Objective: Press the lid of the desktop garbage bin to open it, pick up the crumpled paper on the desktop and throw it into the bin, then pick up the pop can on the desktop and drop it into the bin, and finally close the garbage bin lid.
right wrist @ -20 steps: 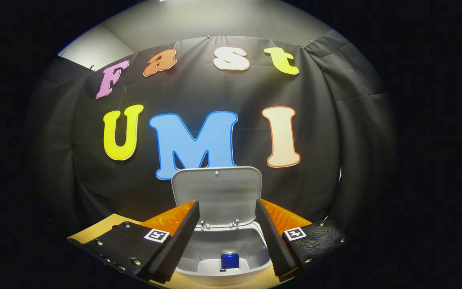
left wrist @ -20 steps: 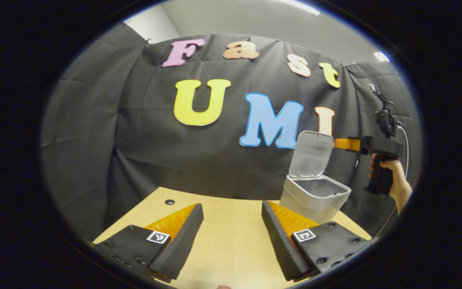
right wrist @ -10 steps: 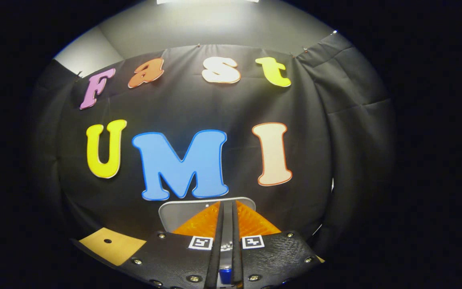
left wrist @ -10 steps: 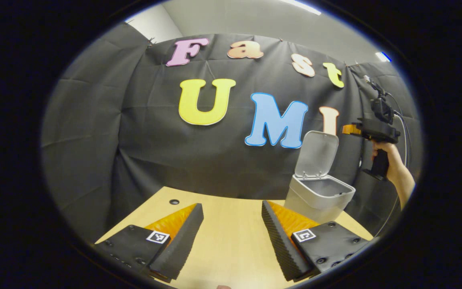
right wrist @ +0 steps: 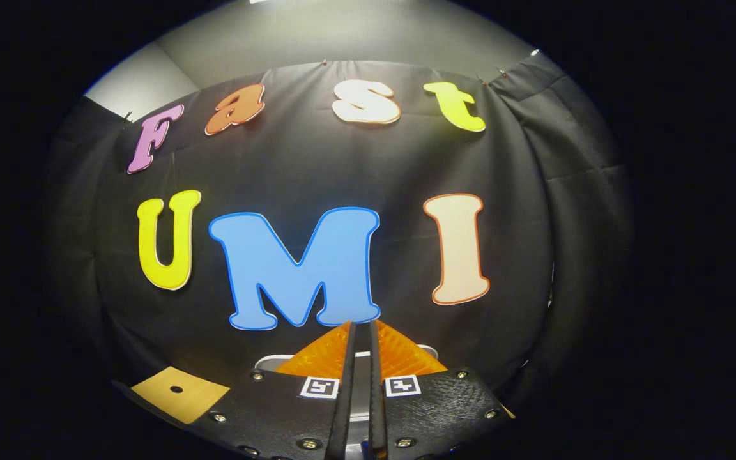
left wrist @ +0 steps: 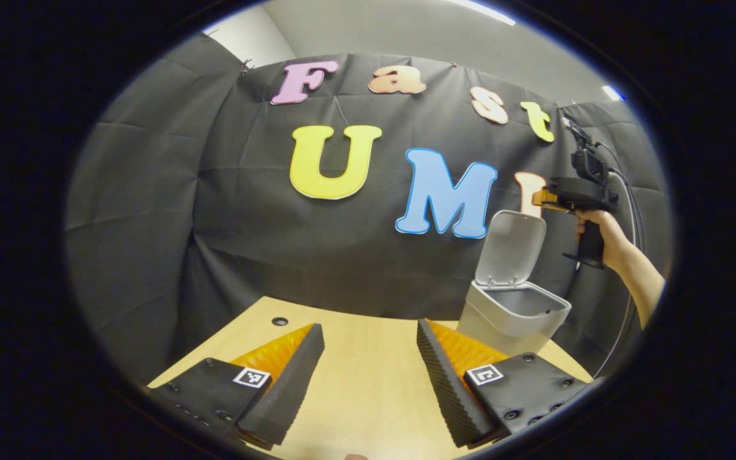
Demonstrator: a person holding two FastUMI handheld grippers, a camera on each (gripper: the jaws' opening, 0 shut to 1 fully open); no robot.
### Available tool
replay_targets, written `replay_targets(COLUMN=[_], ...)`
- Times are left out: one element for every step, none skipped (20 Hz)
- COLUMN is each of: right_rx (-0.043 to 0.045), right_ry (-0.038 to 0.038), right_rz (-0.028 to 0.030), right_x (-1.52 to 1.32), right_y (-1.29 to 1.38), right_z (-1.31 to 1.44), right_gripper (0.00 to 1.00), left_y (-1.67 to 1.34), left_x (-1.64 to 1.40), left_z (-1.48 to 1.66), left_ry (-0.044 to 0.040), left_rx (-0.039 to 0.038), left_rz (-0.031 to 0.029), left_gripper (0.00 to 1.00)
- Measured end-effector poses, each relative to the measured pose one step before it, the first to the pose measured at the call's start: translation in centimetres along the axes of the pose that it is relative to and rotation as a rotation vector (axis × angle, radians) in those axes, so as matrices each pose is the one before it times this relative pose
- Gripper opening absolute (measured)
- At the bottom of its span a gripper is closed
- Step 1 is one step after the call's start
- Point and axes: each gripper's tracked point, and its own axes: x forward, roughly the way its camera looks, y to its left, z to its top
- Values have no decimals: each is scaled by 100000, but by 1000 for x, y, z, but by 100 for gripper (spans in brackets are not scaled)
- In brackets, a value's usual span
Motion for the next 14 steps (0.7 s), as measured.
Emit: replay_targets(right_rx=[-1234, -1153, -698, -213, -672, -1181, -1559, -1865, -1719, -1474, -1308, -764, -316, 70], right_ry=[-88, 759, 899, 680, 962, 768, 612, 818, 581, 370, 356, 344, 215, 651], right_rz=[851, 943, 1201, 1537, 1342, 355, 1266, 535, 293, -268, 18, -468, 289, 395], right_x=[530, 589, 346, 626, 257, 276, 256, 106, 142, 70, 27, 87, 194, 36], right_y=[486, 460, 401, 510, 323, 93, 239, 200, 55, -9, 97, 25, 125, 106], right_z=[-40, -136, -227, -99, -90, -9, -109, -84, -242, -142, 6, 19, -199, -129], right_gripper=[12, 12, 12, 12, 22, 31, 44, 54, 63, 65, 79, 74, 76, 79], left_y=[36, -1, 102, 111, 62, 59, 53, 93, 43, 77, 17, 39, 15, -59], left_x=[152, 70, -179, 23, 125, 29, -46, 2, 40, 54, 70, -34, 9, 6], left_z=[-40, 110, -46, -35, 51, -31, 96, -128, -52, 27, -55, -20, -14, -3], left_ry=[47, 135, 196, 131, 199, 171, 136, 163, 53, 99, 144, 167, -6, 84], left_rx=[-27, -54, 10, -46, -184, -304, -373, -399, -380, -352, -232, -100, -8, 48], left_rz=[378, 237, 332, 310, 273, 177, 120, 100, -74, 61, 30, 40, 64, -33], left_gripper=[96, 96, 96, 96, 96, 96, 96, 96, 96, 96, 96, 96, 96, 96])
